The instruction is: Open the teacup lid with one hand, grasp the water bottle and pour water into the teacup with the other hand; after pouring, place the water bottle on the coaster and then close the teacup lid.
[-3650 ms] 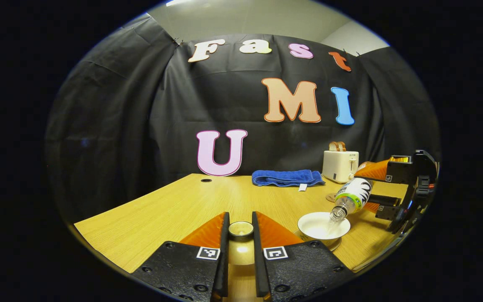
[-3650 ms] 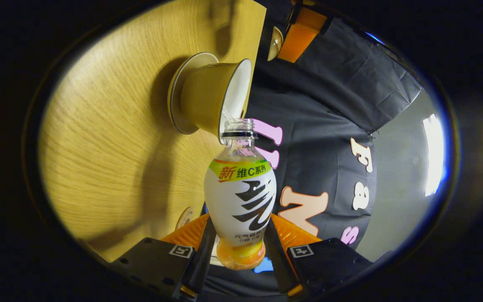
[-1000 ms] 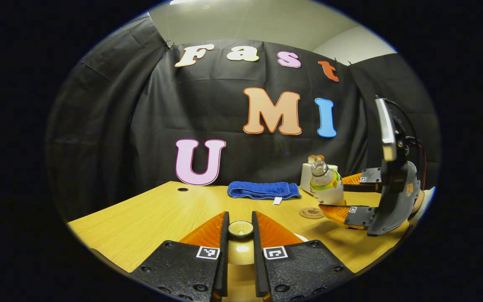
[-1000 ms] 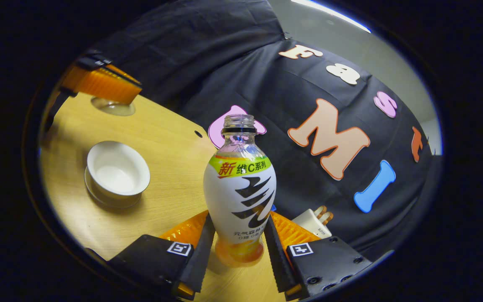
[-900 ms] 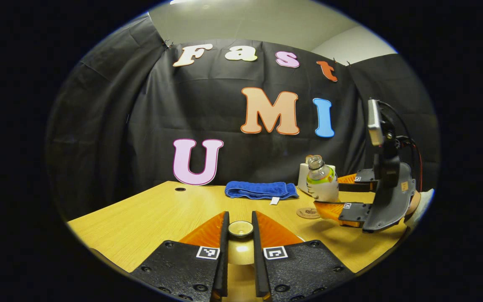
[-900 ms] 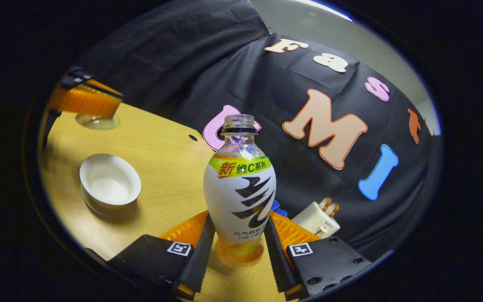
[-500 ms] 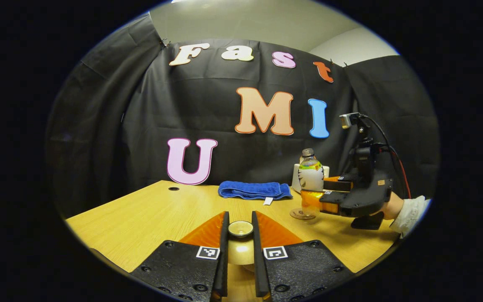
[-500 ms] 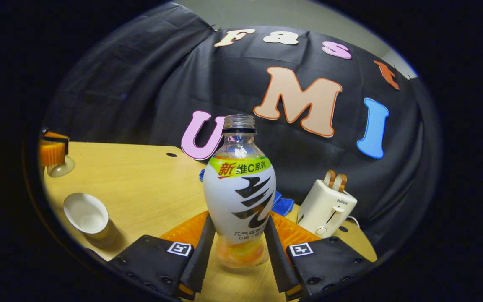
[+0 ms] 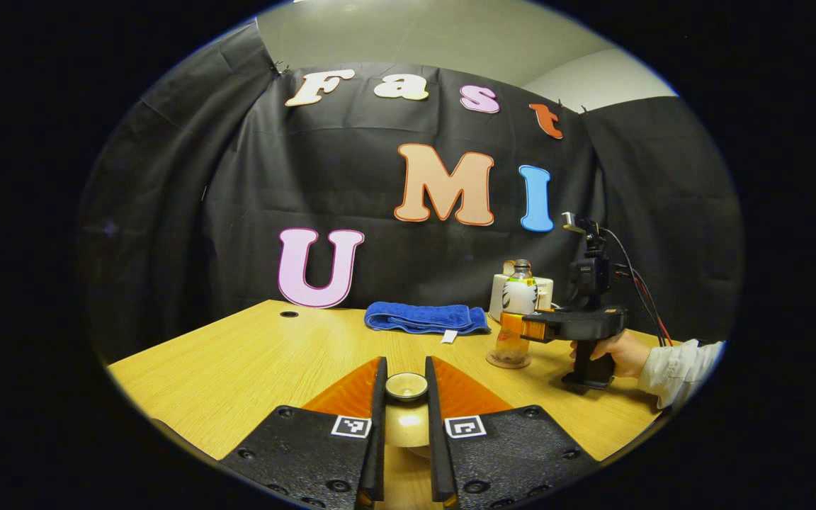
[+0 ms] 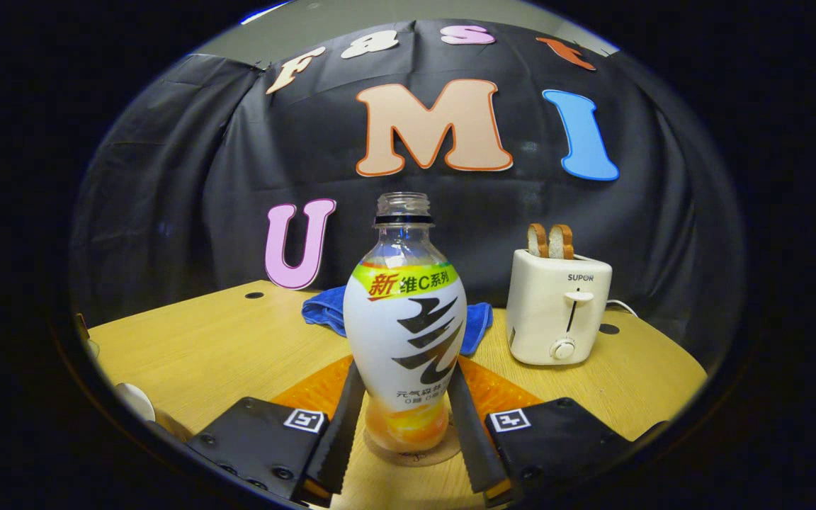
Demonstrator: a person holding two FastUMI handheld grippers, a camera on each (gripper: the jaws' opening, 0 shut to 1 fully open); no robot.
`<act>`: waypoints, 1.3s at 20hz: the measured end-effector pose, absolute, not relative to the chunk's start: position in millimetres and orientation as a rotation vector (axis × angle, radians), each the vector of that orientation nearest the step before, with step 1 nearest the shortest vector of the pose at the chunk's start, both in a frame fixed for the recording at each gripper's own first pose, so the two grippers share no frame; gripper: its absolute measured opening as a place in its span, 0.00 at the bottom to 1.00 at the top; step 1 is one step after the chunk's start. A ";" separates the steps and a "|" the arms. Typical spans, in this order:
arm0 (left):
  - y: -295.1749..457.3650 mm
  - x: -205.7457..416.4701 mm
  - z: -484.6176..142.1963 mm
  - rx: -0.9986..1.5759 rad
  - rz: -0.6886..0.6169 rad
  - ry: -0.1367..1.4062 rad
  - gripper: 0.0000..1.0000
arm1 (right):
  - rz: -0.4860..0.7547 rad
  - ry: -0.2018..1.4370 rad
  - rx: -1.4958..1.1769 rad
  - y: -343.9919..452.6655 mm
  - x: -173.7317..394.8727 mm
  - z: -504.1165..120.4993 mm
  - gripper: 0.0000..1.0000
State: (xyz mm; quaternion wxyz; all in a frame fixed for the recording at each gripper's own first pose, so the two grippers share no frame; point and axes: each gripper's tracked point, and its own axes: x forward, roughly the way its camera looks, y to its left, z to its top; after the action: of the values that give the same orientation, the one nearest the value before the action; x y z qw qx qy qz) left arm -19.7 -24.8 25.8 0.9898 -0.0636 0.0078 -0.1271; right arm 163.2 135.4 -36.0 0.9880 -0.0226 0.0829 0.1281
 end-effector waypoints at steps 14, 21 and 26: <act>-42.7 -15.2 20.7 -0.121 -0.291 0.036 0.23 | 0.263 0.192 0.005 129.1 158.9 -50.1 0.77; -62.1 -10.2 14.3 -0.109 -0.332 0.060 0.23 | 0.246 0.181 0.019 116.2 146.0 -40.5 0.96; -73.9 -4.6 6.3 -0.093 -0.349 0.079 0.23 | 0.246 0.144 0.017 102.2 127.3 -25.0 0.96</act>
State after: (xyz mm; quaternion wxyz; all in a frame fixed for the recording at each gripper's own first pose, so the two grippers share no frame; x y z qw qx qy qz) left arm -4.6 -73.9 6.3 0.9829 -0.0463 0.0394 -0.1736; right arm 127.3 102.2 -25.0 0.9898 0.0082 0.0719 0.1226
